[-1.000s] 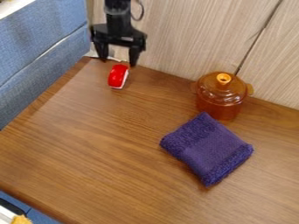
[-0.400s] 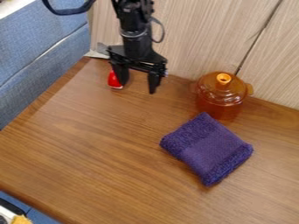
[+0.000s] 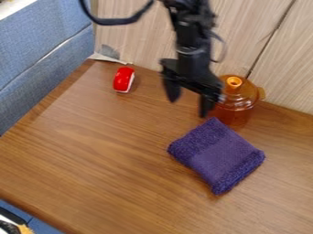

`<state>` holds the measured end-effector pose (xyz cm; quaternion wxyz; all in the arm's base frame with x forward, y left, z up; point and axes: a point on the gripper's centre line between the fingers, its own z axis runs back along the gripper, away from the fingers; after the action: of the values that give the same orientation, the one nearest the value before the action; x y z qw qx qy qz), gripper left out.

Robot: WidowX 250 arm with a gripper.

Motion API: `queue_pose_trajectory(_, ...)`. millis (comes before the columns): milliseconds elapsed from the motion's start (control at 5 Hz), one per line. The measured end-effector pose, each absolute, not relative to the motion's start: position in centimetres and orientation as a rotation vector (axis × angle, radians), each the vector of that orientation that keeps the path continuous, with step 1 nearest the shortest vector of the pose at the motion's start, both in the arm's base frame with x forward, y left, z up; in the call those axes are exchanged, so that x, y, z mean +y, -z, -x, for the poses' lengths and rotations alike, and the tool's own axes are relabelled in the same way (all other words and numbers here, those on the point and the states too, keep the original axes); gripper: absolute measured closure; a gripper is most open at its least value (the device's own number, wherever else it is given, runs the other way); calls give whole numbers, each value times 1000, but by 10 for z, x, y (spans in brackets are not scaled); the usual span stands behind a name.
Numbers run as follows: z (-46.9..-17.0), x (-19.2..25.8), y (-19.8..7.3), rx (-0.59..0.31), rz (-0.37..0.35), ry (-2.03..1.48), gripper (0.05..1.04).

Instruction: Move the purple cloth to the left side of the table

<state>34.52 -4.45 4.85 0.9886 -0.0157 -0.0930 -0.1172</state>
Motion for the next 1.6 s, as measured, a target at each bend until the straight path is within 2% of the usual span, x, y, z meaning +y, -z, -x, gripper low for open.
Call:
queue_pose_trajectory(200, -344, -78, -46, -182, 41, 339, 83)
queue_pose_trajectory(600, -340, -109, -25, -109, -12, 433, 83)
queue_pose_trajectory(800, -337, -110, -10, -73, -45, 465, 83)
queue_pose_trajectory(1200, -336, -106, 5, -44, -56, 471, 83)
queue_pose_trajectory(1600, -324, -61, 8, -43, -44, 328, 83)
